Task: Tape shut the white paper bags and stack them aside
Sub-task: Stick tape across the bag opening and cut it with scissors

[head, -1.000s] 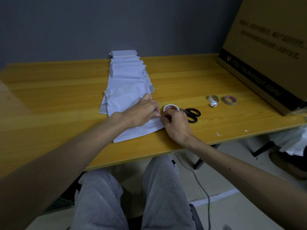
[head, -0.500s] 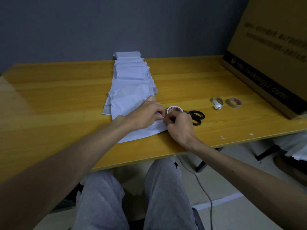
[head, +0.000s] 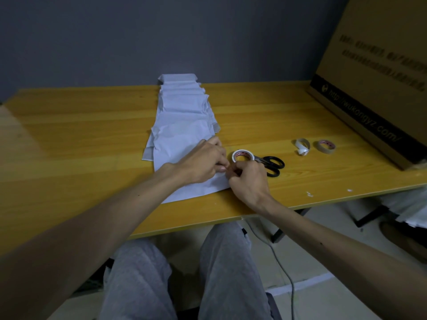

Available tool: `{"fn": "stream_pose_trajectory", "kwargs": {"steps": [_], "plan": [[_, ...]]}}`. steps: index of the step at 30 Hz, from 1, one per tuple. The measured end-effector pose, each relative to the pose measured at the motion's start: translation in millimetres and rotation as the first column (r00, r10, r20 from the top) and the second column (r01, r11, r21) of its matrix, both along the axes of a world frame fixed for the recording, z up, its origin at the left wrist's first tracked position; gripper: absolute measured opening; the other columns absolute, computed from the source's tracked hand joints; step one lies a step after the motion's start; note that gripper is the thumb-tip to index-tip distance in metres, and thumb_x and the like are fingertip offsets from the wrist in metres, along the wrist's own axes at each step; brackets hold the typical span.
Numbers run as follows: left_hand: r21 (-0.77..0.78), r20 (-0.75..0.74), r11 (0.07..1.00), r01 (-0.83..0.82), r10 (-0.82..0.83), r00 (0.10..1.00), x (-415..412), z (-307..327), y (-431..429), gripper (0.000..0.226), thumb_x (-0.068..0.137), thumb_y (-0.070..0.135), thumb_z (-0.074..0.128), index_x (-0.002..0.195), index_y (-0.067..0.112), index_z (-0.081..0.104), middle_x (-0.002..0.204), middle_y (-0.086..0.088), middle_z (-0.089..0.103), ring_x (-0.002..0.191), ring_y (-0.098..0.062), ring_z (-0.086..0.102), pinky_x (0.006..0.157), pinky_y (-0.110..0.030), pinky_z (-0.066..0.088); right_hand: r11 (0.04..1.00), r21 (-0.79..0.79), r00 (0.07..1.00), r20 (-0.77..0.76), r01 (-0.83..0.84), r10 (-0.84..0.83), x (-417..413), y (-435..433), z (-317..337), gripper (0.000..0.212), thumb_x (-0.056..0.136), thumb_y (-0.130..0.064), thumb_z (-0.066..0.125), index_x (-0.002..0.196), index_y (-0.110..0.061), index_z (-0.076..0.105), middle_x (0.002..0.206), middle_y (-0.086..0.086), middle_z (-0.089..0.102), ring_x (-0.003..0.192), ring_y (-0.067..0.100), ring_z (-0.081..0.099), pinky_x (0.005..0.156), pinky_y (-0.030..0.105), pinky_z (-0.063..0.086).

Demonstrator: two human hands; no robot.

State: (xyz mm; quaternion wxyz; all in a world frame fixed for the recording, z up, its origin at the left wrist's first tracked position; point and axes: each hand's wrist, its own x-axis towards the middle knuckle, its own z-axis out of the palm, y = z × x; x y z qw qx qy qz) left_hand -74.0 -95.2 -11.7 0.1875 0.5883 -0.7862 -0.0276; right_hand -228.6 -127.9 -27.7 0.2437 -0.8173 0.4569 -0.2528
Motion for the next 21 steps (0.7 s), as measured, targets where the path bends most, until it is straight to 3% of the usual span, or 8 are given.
{"fn": "stream_pose_trajectory", "kwargs": {"steps": [4,8,12,15,18,21], "plan": [[0.044,0.053,0.999,-0.014,0.012,0.999,-1,1,-1,0.011,0.088,0.017,0.066,0.079,0.015,0.071,0.09,0.008,0.062,0.101,-0.016,0.04,0.078,-0.027,0.02,0.999,0.033,1.0,0.001,0.01,-0.01,2,1,-1,0.016,0.078,-0.014,0.059,0.078,-0.009,0.074,0.064,0.011,0.065,0.059,0.028,0.056,0.053,0.024,0.033],[0.074,-0.021,0.996,-0.045,0.046,0.999,0,2,0,0.007,0.087,0.019,0.068,0.083,0.016,0.072,0.099,0.012,0.063,0.113,-0.017,0.04,0.084,-0.024,0.016,0.996,0.091,0.998,0.061,0.005,-0.01,-1,1,3,0.015,0.079,-0.011,0.061,0.079,-0.01,0.075,0.066,0.007,0.065,0.061,0.021,0.056,0.049,0.021,0.033],[0.145,-0.038,0.981,-0.13,0.137,0.99,0,6,8,0.022,0.094,0.03,0.058,0.112,0.02,0.068,0.129,0.006,0.048,0.13,-0.021,0.022,0.101,-0.03,0.016,0.985,0.168,0.998,0.05,-0.04,0.032,-4,2,12,0.015,0.084,-0.011,0.059,0.081,-0.01,0.074,0.069,0.004,0.064,0.06,0.012,0.052,0.043,0.011,0.034],[0.156,-0.088,0.969,-0.192,0.207,0.974,2,8,23,0.045,0.097,0.032,0.054,0.14,0.023,0.046,0.141,0.001,0.036,0.133,-0.018,0.02,0.111,-0.034,0.019,0.97,0.239,0.999,0.011,-0.036,0.035,-5,1,16,0.014,0.086,-0.014,0.058,0.083,-0.012,0.071,0.074,0.003,0.063,0.06,0.009,0.051,0.042,0.012,0.03],[0.128,-0.123,0.959,-0.253,0.268,0.956,12,5,48,0.045,0.095,0.026,0.058,0.138,0.017,0.048,0.132,0.0,0.045,0.127,-0.018,0.03,0.108,-0.03,0.027,0.942,0.331,0.994,-0.07,-0.059,0.087,-8,0,23,0.012,0.089,-0.018,0.058,0.085,-0.013,0.068,0.083,0.004,0.063,0.069,0.011,0.053,0.052,0.023,0.041],[0.172,-0.099,0.927,-0.333,0.353,0.93,26,3,76,0.043,0.095,0.024,0.058,0.136,0.015,0.05,0.135,0.001,0.044,0.131,-0.017,0.03,0.107,-0.025,0.025,0.945,0.325,0.982,-0.163,-0.036,0.093,-12,-3,28,0.019,0.087,-0.02,0.061,0.095,-0.004,0.068,0.095,0.01,0.067,0.086,0.024,0.061,0.076,0.039,0.052]]}}
